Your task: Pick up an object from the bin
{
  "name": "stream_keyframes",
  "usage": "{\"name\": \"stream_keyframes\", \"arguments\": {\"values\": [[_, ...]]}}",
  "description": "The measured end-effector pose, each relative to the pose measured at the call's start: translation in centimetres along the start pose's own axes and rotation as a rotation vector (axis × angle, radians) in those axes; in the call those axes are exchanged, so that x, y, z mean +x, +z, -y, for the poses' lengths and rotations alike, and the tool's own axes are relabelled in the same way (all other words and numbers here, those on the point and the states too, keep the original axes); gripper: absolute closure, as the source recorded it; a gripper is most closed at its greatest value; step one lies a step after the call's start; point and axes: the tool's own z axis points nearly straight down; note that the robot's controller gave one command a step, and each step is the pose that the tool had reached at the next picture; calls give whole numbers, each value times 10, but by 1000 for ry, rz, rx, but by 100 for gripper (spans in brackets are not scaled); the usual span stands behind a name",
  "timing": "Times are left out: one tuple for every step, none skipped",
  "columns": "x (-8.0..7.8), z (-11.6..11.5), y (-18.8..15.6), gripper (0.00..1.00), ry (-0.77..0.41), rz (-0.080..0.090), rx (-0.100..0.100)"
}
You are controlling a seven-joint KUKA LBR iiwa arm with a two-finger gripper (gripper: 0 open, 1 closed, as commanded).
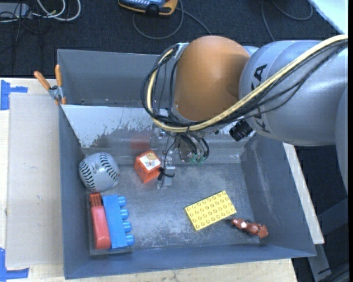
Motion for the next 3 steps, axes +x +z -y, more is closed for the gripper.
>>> {"name": "stream_keyframes", "arguments": {"values": [[-12, 14, 28, 0, -71, 5, -2], [5, 44, 37, 0, -54, -10, 1], [10, 59, 33, 0, 186, 0, -1]]}}
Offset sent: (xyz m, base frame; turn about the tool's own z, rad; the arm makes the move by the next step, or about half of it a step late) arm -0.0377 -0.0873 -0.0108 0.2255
